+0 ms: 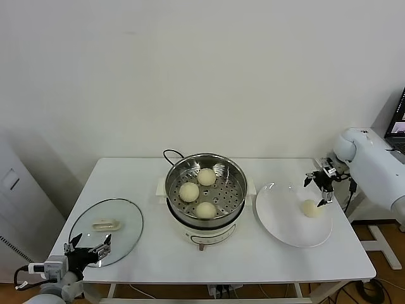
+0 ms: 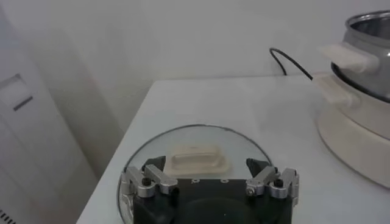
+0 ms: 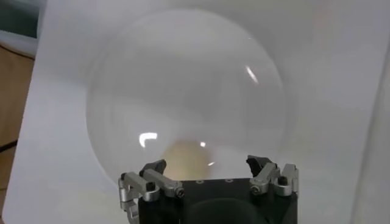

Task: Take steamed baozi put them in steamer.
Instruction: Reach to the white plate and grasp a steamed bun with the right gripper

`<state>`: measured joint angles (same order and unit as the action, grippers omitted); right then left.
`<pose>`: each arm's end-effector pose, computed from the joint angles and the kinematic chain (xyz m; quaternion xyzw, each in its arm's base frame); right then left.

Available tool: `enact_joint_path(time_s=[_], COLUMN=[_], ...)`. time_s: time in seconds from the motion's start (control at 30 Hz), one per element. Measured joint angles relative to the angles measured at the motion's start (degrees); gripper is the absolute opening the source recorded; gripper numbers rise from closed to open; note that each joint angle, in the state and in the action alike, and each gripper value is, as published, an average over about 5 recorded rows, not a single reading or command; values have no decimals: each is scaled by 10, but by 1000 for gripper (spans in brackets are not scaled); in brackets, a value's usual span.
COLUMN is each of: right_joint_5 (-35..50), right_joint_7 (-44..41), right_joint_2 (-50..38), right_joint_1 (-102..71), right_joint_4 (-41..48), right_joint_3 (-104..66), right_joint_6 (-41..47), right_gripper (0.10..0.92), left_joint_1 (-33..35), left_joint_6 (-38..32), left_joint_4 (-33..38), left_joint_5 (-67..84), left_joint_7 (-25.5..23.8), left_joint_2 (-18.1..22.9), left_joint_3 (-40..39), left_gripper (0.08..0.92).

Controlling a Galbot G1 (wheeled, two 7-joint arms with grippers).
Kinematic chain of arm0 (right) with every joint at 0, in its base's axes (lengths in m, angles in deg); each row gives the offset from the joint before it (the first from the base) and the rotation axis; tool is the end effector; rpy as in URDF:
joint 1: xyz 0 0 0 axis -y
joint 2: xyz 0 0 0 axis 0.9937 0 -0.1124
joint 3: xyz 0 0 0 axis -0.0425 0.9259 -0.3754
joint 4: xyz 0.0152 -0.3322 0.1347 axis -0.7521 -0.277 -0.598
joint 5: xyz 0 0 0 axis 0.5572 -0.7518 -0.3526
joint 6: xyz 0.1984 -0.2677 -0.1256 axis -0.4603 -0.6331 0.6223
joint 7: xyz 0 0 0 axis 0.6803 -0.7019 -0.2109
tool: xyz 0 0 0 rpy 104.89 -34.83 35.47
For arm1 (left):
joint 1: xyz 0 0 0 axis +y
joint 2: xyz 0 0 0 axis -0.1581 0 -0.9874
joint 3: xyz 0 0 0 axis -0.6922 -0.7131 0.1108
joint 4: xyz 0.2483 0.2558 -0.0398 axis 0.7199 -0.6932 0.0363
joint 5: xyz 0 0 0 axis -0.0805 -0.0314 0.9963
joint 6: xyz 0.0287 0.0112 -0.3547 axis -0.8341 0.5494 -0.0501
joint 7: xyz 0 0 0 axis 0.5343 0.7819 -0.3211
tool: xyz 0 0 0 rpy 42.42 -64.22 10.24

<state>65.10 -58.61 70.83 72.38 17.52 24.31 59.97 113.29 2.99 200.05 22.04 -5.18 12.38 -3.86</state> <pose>0.5933 -0.2797 -0.1750 0.5350 -0.4889 0.5582 0.4040 0.1855 0.1172 -0.2757 0.0223 -0.9670 -0.0438 0.2500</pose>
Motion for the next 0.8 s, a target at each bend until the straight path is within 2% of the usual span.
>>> enact_joint_path(time_s=[0.6, 0.8], right_joint_5=[-74, -81], right_joint_7=[60, 70], right_joint_2=[22, 31], right_joint_1=[-60, -69], right_joint_4=[53, 66], right_joint_3=[-87, -105], right_joint_6=[-24, -23], right_gripper=[812, 691], left_joint_1=[-4, -4], left_joint_6=[-1, -1], left_joint_4=[0, 0], left_joint_5=[0, 1], left_joint_7=[-1, -1], left_joint_2=[-3, -3], left_joint_3=[-7, -7], left_gripper=[823, 823])
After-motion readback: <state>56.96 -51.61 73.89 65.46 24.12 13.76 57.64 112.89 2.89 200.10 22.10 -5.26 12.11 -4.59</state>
